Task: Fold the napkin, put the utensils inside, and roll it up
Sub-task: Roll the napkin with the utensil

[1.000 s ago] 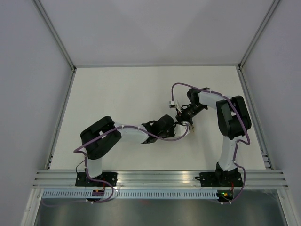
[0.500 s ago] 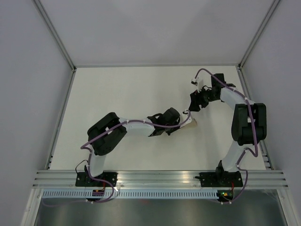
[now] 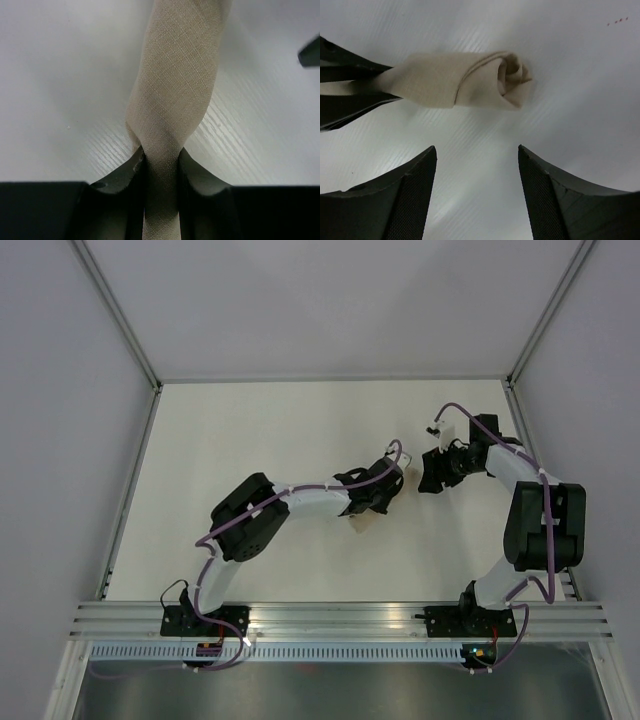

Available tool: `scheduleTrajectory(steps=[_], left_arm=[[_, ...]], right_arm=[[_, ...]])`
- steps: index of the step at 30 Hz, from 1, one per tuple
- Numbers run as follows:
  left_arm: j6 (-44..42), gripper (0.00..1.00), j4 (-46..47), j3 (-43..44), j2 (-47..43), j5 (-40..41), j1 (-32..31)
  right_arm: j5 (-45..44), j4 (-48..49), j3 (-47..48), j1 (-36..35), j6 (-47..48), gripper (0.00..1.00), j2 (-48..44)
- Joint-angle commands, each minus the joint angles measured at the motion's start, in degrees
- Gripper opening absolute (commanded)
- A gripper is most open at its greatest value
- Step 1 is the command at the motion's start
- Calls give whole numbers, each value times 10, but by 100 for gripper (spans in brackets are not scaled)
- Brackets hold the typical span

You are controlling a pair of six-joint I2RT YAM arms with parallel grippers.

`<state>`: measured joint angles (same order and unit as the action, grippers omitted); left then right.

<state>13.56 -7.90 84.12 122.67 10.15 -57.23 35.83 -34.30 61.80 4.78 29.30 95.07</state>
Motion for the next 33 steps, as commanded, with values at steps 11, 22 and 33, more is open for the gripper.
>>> scheduleTrajectory(steps=[11, 22, 33], left_arm=[[272, 30, -78, 61, 97, 5, -2], [386, 44, -65, 76, 120, 14, -2], [393, 51, -61, 59, 101, 22, -1]], right_arm=[[-41, 17, 35, -33, -66, 69, 78], [-62, 65, 97, -67, -118, 68, 187], [-76, 83, 100, -67, -129, 67, 196]])
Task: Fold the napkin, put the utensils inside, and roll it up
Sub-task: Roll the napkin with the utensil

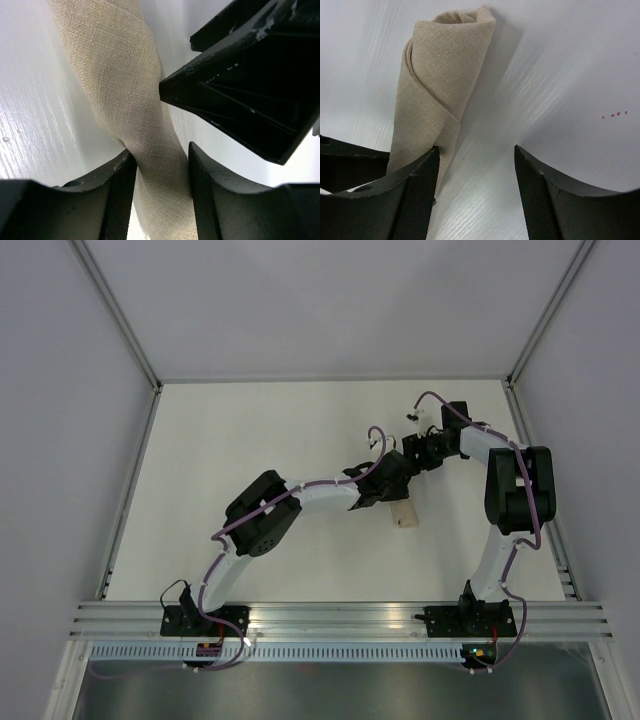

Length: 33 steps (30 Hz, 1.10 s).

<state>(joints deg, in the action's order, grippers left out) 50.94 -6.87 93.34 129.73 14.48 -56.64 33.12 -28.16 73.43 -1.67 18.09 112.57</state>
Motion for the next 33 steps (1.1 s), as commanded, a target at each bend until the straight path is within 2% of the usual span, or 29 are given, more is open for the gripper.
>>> scheduleTrajectory(steps=[1, 9, 18, 33], left_arm=[[16, 52, -71, -36, 27, -21, -7], [-28, 56, -67, -40, -2, -20, -7], [-54, 57, -63, -46, -28, -13, -6], [-109, 63, -17, -68, -74, -20, -6]], right_arm=[[-50, 23, -19, -3, -17, 68, 19], [-62, 50, -49, -2, -32, 67, -9], [-55, 77, -91, 9, -51, 68, -41], [-36, 71, -97, 13, -41, 68, -64]])
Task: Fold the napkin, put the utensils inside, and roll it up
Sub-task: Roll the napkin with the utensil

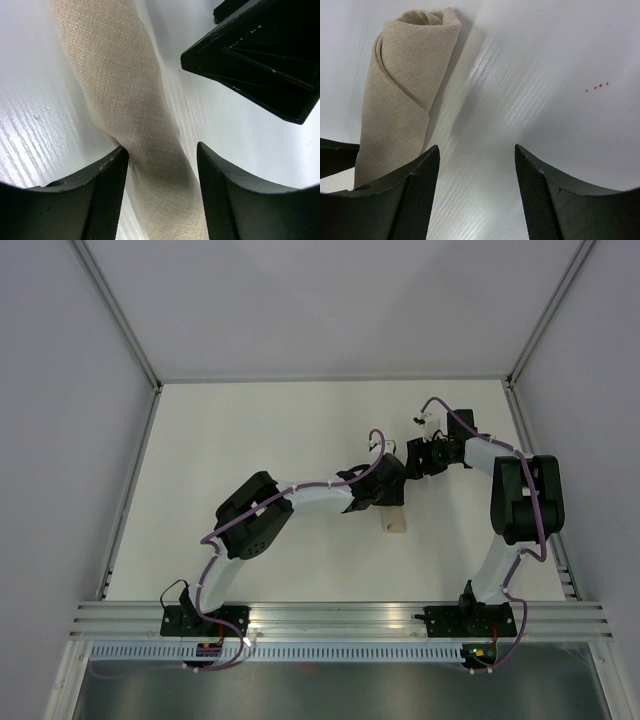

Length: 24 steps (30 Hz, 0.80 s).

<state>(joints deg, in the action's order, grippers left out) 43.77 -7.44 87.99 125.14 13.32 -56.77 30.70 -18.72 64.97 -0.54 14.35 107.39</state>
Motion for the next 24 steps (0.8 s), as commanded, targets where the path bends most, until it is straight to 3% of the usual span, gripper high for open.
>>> scheduleTrajectory(steps=[1, 24], left_arm=[[-43, 63, -7, -16, -31, -11, -4], [-75, 67, 24, -68, -109, 35, 2]], right_arm=[[-11, -25, -14, 2, -2, 68, -13], [-2, -21, -44, 2, 22, 67, -55]])
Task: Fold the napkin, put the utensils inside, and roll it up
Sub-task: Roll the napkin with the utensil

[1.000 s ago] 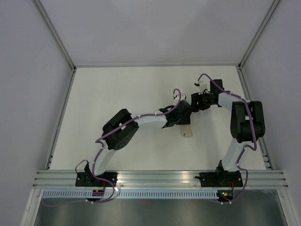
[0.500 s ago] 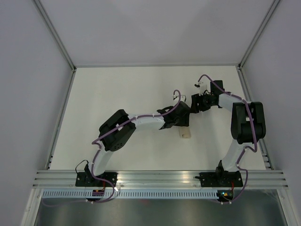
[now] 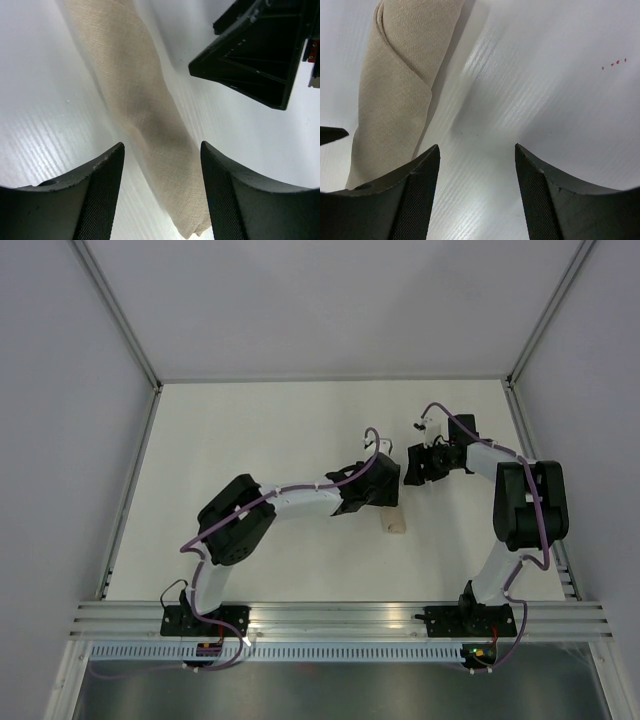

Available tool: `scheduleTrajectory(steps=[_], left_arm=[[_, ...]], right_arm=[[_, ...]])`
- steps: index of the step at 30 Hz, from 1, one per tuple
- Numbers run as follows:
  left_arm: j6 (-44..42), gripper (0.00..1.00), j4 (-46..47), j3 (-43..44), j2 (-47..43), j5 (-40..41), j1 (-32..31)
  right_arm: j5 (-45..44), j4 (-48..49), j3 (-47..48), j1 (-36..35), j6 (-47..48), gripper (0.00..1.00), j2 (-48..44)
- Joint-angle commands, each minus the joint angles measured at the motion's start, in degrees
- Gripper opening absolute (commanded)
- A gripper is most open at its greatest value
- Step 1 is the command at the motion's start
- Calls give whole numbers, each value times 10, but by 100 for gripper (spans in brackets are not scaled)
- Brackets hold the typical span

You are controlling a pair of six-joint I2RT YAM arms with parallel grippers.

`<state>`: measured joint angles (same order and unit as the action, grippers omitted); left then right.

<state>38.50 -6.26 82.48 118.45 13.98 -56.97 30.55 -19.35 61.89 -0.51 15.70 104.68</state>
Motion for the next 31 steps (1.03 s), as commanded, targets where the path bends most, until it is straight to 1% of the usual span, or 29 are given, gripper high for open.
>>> scheduleTrajectory(steps=[1, 4, 7, 8, 10, 11, 14, 15, 17, 18, 21, 24, 30, 31], left_arm=[[-23, 66, 13, -22, -53, 31, 5], [-26, 66, 17, -48, -78, 44, 6], [-35, 67, 21, -88, -129, 62, 7], [-37, 67, 21, -100, -161, 66, 8], [-42, 67, 15, -134, -197, 76, 12], [-43, 67, 13, -146, -232, 81, 13], [-44, 68, -5, -192, -290, 83, 20], [-46, 68, -15, -215, -328, 86, 21], [-45, 68, -21, -241, -369, 97, 23], [-42, 69, -25, -253, -404, 98, 25], [-35, 69, -40, -311, -474, 103, 27], [-29, 70, -53, -346, -528, 108, 29], [-29, 70, -67, -374, -579, 108, 30], [-31, 70, -68, -374, -583, 108, 30]], right_arm=[[1, -16, -15, 2, 11, 67, -33], [14, -24, -19, 22, 17, 68, -54], [34, -30, -17, 34, 21, 68, -81], [41, -31, -17, 46, 21, 68, -90], [54, -36, -14, 59, 20, 69, -117], [55, -40, -8, 70, 20, 70, -133], [62, -64, 5, 92, 20, 70, -167], [64, -81, 9, 99, 22, 70, -176], [69, -93, 15, 118, 21, 71, -207], [72, -101, 17, 125, 22, 71, -220], [74, -104, 8, 150, 22, 73, -265], [74, -110, 0, 162, 26, 75, -296], [62, -118, 1, 164, 32, 76, -324], [64, -115, 0, 168, 28, 78, -331]])
